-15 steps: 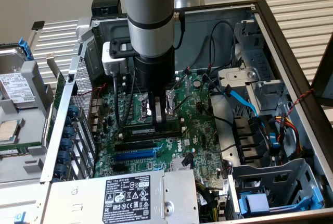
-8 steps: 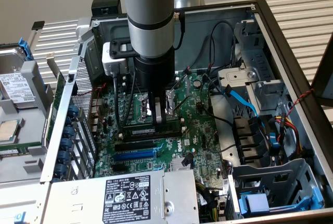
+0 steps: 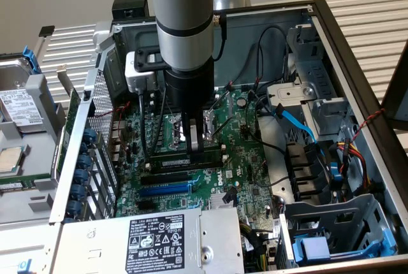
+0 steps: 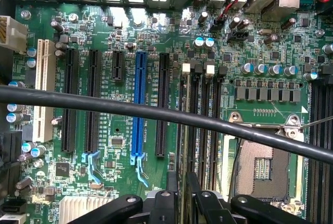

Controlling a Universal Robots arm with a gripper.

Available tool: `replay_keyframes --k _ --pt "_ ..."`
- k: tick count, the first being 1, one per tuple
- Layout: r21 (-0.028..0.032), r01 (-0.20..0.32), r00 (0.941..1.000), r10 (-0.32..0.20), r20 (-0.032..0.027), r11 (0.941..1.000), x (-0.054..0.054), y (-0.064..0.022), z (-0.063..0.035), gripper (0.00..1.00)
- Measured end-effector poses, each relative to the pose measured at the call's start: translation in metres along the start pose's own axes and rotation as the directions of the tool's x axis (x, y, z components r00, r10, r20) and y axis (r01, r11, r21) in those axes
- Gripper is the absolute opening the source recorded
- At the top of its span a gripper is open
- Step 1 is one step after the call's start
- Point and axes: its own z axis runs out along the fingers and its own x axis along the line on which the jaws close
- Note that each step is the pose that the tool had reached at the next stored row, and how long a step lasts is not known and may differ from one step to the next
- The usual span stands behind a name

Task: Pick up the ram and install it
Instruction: 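Insert the ram into the slot, then press down the ram until it locks into place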

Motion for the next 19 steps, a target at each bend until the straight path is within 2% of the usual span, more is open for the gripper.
replay_keyframes --k 3,9,13,15,19 --pt "0.0003 0.0 1.0 0.0 0.0003 1.0 0.0 0.0002 -0.0029 0.22" --pt "0.0002 0.0 1.0 0.0 0.0001 1.0 -0.001 0.0006 -0.0235 0.22" --pt "0.0005 0.0 1.0 0.0 0.0001 1.0 -0.001 0.0017 -0.0337 0.22" --pt "0.0004 0.0 1.0 0.0 0.0 1.0 -0.001 0.002 -0.0371 0.22" --pt "0.0006 0.0 1.0 0.0 0.0001 1.0 -0.001 0.0021 -0.0377 0.22"
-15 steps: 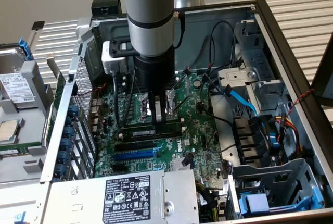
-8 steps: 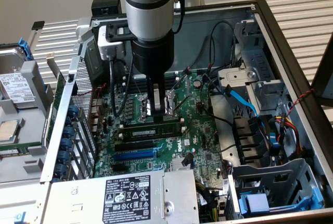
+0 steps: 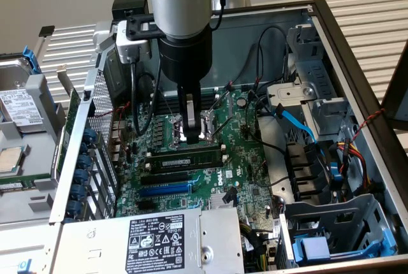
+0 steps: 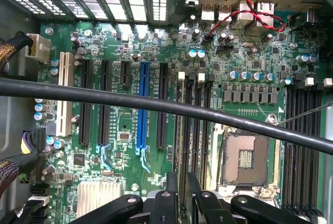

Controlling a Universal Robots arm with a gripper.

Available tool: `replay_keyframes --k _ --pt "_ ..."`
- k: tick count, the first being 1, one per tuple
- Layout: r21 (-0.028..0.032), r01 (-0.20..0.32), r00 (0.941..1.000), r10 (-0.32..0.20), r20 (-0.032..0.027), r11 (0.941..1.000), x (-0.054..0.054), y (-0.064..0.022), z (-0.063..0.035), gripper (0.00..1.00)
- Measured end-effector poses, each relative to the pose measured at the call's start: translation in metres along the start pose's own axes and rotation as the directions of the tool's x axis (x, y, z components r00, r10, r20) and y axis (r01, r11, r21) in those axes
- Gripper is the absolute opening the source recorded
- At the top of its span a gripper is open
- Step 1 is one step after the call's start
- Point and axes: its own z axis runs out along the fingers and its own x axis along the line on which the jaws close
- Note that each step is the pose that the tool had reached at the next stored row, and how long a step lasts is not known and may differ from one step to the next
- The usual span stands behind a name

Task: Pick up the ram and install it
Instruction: 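Press down the ram until it locks into place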

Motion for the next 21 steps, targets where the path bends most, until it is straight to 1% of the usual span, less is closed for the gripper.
replay_keyframes --k 10,11,12,13,14,18,21 --pt "0.0 0.0 1.0 0.0 0.0 1.0 0.0 0.0 0.0 0.22" --pt "0.0 0.0 1.0 0.0 0.0 1.0 0.0 0.0 0.0 0.19" --pt "0.0 0.0 1.0 0.0 0.0 1.0 0.0 0.0 0.0 0.19" --pt "0.0 0.0 1.0 0.0 0.0 1.0 0.0 0.0 0.0 0.13" --pt "0.0 0.0 1.0 0.0 0.0001 1.0 0.0 0.0 0.0 0.11" --pt "0.0 0.0 1.0 0.0 -0.0001 1.0 0.0 0.0002 0.0001 0.11" --pt "0.0004 0.0 1.0 0.0 0.0 1.0 0.0 0.0051 0.0023 0.11"
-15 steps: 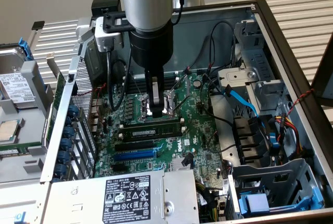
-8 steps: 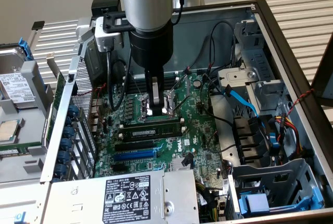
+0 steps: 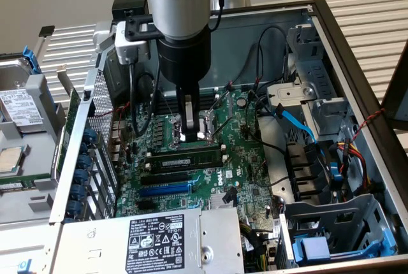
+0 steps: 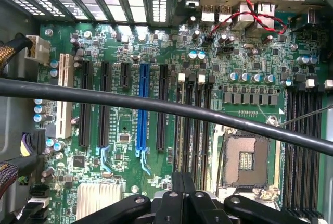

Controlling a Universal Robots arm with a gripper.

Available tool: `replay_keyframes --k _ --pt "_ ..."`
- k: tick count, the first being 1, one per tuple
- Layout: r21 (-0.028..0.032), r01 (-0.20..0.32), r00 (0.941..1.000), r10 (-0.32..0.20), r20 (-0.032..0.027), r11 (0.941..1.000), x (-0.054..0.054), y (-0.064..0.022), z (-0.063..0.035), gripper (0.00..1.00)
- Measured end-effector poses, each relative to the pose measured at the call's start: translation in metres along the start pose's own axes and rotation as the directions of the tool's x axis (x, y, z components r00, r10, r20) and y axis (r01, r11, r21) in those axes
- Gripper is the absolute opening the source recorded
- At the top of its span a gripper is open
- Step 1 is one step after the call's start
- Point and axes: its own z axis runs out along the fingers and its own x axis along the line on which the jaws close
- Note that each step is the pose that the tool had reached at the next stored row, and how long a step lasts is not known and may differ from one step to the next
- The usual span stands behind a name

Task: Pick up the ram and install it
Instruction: 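Press down the ram until it locks into place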

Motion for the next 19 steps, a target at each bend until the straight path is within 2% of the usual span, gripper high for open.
replay_keyframes --k 4,13,19 --pt "-0.0001 0.0 1.0 0.0 -0.0001 1.0 0.0 0.005 0.0037 0.11" --pt "0.0029 -0.002 1.0 0.002 -0.0002 1.0 0.0 0.0048 0.013 0.11" --pt "0.0028 -0.003 1.0 0.003 -0.0029 1.0 -0.003 0.0045 0.0187 0.11"
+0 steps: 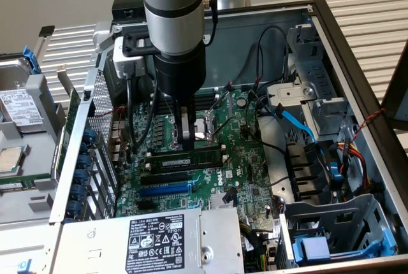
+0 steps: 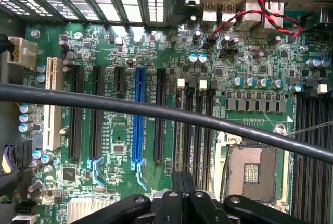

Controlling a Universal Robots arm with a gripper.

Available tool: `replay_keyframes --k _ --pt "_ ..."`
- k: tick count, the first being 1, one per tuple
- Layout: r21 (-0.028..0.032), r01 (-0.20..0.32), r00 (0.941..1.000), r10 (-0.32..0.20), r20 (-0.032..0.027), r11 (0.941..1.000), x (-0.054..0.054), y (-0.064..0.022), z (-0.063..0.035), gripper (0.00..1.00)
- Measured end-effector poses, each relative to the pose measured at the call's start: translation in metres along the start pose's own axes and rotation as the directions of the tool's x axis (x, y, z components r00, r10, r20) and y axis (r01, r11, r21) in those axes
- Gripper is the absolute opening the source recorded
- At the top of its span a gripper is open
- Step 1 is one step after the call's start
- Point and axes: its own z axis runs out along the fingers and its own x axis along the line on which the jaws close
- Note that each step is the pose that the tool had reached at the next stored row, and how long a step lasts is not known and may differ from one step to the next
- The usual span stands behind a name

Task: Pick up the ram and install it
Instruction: 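Press down the ram until it locks into place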

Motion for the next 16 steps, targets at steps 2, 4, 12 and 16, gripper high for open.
replay_keyframes --k 2,4,12,16 --pt "-0.0027 0.0 1.0 0.0 -0.0044 1.0 -0.0009 -0.0004 0.0005 0.11" --pt "-0.0105 -0.001 0.9999 0.001 -0.0124 0.9999 -0.0015 -0.001 0.0007 0.11" --pt "-0.012 -0.001 0.9999 0.001 -0.0165 0.9999 -0.003 -0.0012 0.0033 0.11" --pt "-0.012 -0.001 0.9999 0.001 -0.0168 0.9999 -0.003 -0.0012 0.0041 0.11"
